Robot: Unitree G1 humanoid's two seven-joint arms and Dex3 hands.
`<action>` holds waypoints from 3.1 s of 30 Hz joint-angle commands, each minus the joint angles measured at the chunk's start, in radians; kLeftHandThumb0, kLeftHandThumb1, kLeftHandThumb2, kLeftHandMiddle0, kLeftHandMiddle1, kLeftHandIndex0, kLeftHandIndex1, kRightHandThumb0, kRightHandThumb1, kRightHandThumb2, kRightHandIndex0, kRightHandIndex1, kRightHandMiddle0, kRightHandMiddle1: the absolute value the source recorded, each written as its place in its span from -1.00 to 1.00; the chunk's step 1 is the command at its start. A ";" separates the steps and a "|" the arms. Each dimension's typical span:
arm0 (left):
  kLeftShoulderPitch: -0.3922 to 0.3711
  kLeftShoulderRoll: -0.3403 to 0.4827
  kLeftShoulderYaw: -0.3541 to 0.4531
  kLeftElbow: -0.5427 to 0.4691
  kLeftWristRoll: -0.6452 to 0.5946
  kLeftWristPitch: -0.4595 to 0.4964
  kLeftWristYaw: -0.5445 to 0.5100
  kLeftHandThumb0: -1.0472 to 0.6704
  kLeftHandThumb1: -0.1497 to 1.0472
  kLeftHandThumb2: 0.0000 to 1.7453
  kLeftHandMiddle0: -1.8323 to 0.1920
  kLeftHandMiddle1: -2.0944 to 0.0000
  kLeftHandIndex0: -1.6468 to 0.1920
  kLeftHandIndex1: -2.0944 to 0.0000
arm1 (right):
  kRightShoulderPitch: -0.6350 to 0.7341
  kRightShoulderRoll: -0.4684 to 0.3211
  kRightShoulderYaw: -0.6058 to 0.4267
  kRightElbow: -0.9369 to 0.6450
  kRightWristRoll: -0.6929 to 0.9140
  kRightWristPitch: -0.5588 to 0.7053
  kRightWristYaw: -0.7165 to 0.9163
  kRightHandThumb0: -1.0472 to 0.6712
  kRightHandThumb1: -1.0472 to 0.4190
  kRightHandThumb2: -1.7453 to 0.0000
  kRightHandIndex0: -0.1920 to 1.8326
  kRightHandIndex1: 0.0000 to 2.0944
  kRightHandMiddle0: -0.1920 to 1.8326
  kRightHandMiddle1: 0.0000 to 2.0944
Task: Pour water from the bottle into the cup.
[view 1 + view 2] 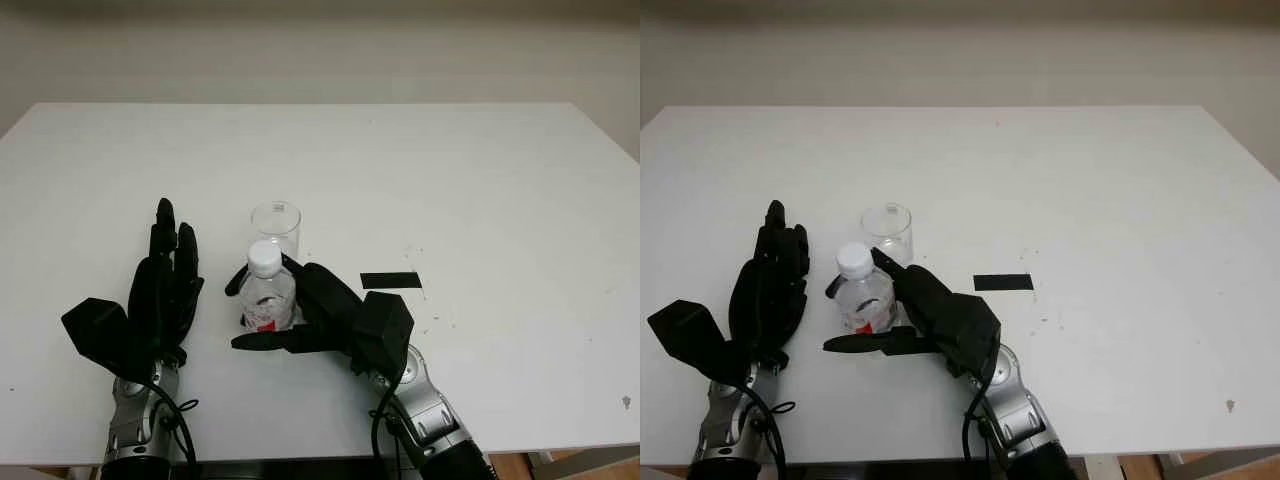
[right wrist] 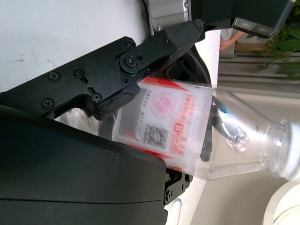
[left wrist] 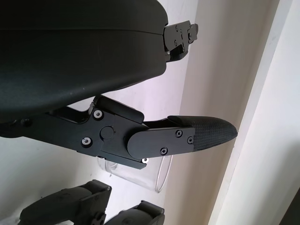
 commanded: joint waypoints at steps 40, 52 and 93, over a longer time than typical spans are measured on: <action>0.016 0.010 0.004 0.045 0.000 0.023 -0.022 -0.65 1.00 -0.45 1.00 0.95 0.99 0.95 | -0.056 -0.168 -0.289 -0.475 0.207 0.134 0.007 -0.27 -1.00 0.47 0.76 1.00 0.35 1.00; 0.015 0.003 0.004 0.042 -0.005 0.029 -0.024 -0.66 1.00 -0.46 1.00 0.95 0.99 0.95 | -0.303 -0.205 -0.310 -0.160 0.080 0.119 -0.070 -0.19 -1.00 0.51 0.70 1.00 0.36 1.00; 0.006 -0.012 0.004 0.072 -0.003 0.003 -0.003 -0.67 1.00 -0.46 1.00 0.95 0.98 0.95 | -0.911 -0.282 0.050 1.010 -0.608 -0.204 -0.846 -0.23 -1.00 0.69 0.45 1.00 0.04 1.00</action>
